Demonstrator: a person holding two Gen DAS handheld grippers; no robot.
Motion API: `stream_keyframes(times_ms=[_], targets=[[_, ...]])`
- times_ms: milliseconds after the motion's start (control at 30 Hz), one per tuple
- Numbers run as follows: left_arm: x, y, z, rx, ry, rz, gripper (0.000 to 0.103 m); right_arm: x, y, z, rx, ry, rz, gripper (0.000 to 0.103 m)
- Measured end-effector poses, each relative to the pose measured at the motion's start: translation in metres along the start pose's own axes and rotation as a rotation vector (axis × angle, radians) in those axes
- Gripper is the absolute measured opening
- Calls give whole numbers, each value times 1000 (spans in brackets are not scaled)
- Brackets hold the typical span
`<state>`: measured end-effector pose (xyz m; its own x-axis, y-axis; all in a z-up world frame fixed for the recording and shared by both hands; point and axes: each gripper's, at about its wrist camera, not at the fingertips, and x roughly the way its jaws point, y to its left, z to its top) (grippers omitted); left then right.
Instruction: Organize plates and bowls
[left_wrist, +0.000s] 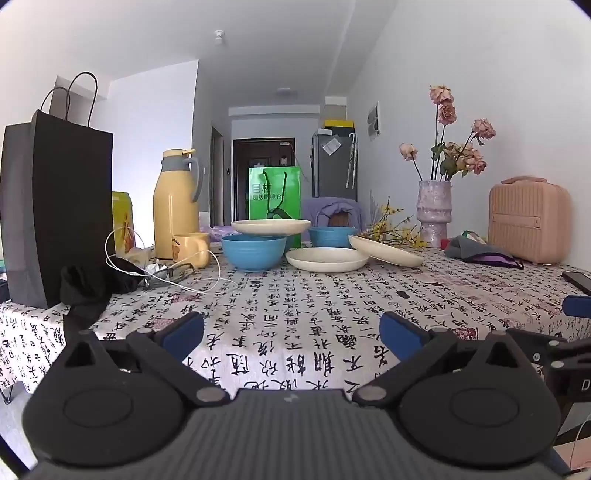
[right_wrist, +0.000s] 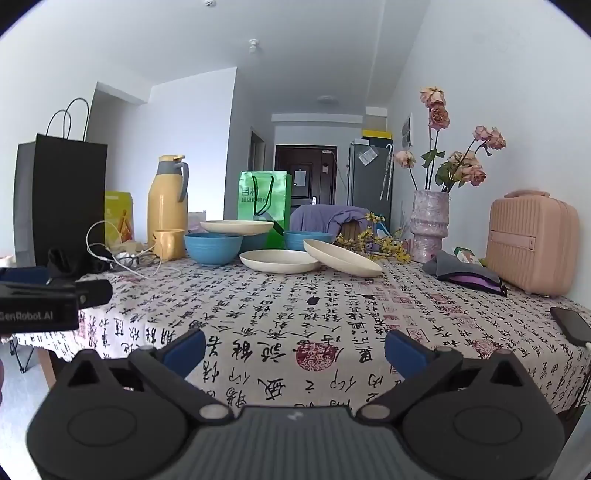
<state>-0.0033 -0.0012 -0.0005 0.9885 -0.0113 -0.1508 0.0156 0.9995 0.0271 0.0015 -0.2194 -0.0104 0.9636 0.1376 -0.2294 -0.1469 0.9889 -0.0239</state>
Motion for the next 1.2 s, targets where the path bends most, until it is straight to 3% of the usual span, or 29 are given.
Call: stream_keyframes(times_ms=[133,167,333,1200], targets=[[9,4,3,-17,46,-3,103,-6,8,0,1,7,19,103],[9,5,1,-8,40,-4,103,3,3,0,13,42,23,103],[5,1,0,11,18,4,103,7,4,2,12,50,21,103],[1,-4,3,33,4,-4,103,6,3,-4,9,40,17,103]])
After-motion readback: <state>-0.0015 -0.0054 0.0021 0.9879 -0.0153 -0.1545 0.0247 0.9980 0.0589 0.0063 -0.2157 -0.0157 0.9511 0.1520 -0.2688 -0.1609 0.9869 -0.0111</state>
